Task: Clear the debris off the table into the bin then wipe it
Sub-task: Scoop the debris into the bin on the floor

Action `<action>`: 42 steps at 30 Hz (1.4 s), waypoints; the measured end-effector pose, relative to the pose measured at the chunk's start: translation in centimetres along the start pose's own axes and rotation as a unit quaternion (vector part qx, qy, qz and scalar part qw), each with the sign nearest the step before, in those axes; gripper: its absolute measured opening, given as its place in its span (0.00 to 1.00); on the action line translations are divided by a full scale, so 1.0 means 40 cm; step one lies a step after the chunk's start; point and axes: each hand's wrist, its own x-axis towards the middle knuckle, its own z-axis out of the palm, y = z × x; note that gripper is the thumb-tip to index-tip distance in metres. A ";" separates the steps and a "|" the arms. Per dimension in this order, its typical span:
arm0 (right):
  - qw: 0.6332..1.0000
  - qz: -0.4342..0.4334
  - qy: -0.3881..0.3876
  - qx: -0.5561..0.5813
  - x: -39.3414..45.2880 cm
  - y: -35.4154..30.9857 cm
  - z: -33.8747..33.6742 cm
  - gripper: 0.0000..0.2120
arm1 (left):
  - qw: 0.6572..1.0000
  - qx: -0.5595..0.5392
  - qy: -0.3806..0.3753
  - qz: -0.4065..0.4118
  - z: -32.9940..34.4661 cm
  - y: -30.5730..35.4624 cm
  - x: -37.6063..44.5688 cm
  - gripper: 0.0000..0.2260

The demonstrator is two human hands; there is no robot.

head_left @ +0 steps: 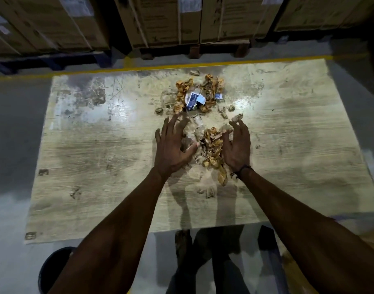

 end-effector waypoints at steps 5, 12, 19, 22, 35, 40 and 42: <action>1.000 -0.017 -0.025 0.004 -0.041 0.000 0.055 0.28 | 0.999 0.031 0.002 -0.025 0.085 0.007 -0.037 0.34; 0.993 -0.039 0.090 0.064 -0.029 0.000 0.005 0.20 | 0.998 -0.028 0.046 -0.034 0.056 0.029 -0.067 0.37; 0.993 -0.034 -0.054 0.096 0.065 0.033 -0.008 0.30 | 0.996 -0.051 0.036 -0.058 0.064 0.024 -0.077 0.35; 0.988 -0.036 -0.060 0.136 0.010 0.021 0.013 0.31 | 0.997 -0.048 0.029 -0.056 0.099 0.050 -0.080 0.33; 0.927 0.057 0.027 0.369 -0.127 -0.116 0.080 0.24 | 0.923 -0.331 0.131 -0.147 0.194 0.176 -0.078 0.22; 0.895 0.093 -0.012 0.436 -0.110 -0.107 0.077 0.19 | 0.864 -0.444 0.137 -0.193 0.190 0.214 -0.072 0.21; 0.870 0.126 -0.018 0.477 -0.100 -0.108 0.069 0.17 | 0.849 -0.472 0.132 -0.196 0.186 0.228 -0.067 0.22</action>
